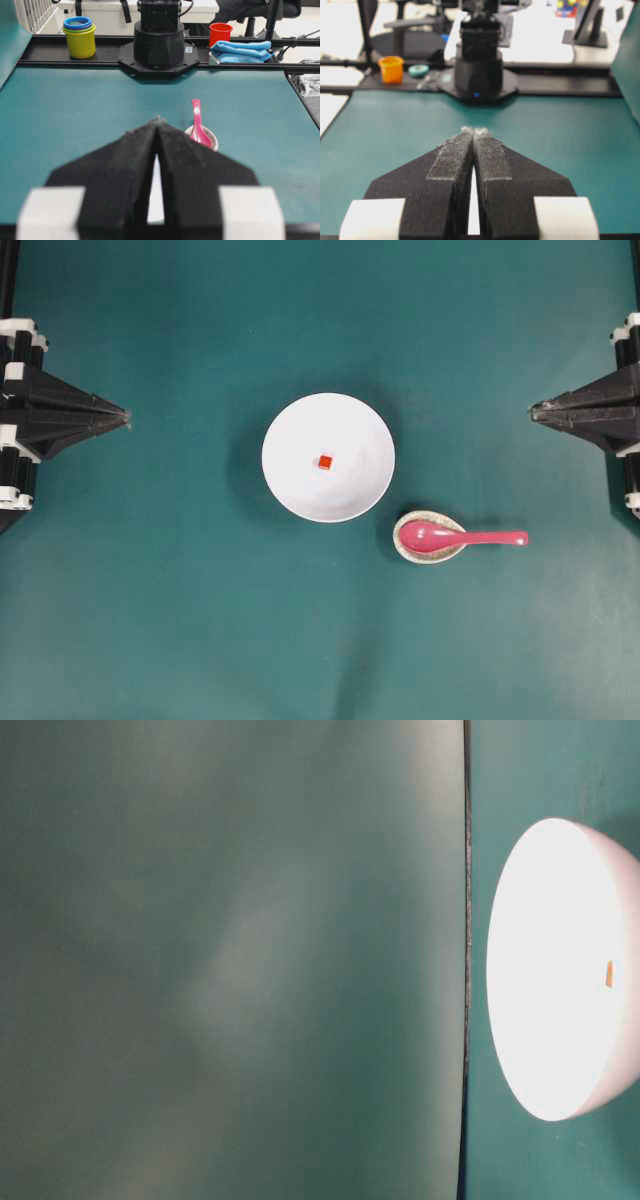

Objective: Grip the spoon and scoop the red block from the bowl with right arm.
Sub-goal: 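Move the right gripper to the pink spoon handle and close on it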

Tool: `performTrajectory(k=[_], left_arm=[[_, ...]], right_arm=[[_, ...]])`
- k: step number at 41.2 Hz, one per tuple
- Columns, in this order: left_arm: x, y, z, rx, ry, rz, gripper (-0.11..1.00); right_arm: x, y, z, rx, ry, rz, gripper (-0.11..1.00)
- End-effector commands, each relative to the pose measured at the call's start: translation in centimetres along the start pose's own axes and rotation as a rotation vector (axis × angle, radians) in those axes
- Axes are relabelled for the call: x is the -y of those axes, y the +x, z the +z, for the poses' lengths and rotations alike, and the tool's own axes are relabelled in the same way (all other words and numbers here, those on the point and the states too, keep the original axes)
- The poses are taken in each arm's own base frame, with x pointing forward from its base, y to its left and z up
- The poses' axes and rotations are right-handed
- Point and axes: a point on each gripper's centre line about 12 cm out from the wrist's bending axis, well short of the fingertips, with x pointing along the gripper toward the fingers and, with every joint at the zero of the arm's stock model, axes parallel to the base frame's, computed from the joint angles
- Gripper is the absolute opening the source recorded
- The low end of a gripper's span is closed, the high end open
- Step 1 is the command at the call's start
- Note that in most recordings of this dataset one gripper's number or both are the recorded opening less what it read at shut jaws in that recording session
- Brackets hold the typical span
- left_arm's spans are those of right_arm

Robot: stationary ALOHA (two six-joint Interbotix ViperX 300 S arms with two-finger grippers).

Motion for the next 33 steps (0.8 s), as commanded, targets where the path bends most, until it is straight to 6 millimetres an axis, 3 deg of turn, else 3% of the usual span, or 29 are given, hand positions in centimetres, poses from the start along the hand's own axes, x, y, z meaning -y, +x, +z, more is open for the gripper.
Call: performTrajectory(k=[1, 13, 20, 22, 29, 33], left_arm=[[0.0, 0.4, 0.7, 0.002, 0.032, -0.003, 0.0], [0.0, 0.4, 0.9, -0.002, 0.012, -0.003, 0.0], [0.0, 0.4, 0.8, -0.006, 0.01, -0.003, 0.0], [0.0, 0.4, 0.8, -0.006, 0.012, -0.003, 0.0], [-0.4, 0.4, 0.8, -0.011, 0.012, 0.02, 0.0], [-0.8, 0.3, 0.7, -0.014, 0.013, 0.04, 0.0]], right_arm=[[0.0, 0.3, 0.6, 0.014, -0.006, 0.002, 0.0], [0.0, 0.6, -0.1, -0.021, 0.064, 0.0, 0.0], [-0.1, 1.1, -2.4, -0.123, 0.084, -0.003, 0.01], [-0.2, 1.3, -3.5, -0.163, 0.102, 0.0, 0.08], [-1.4, 1.3, -8.3, -0.277, 0.159, 0.036, 0.51], [-2.4, 1.0, -10.4, -0.27, 0.192, 0.069, 0.5]])
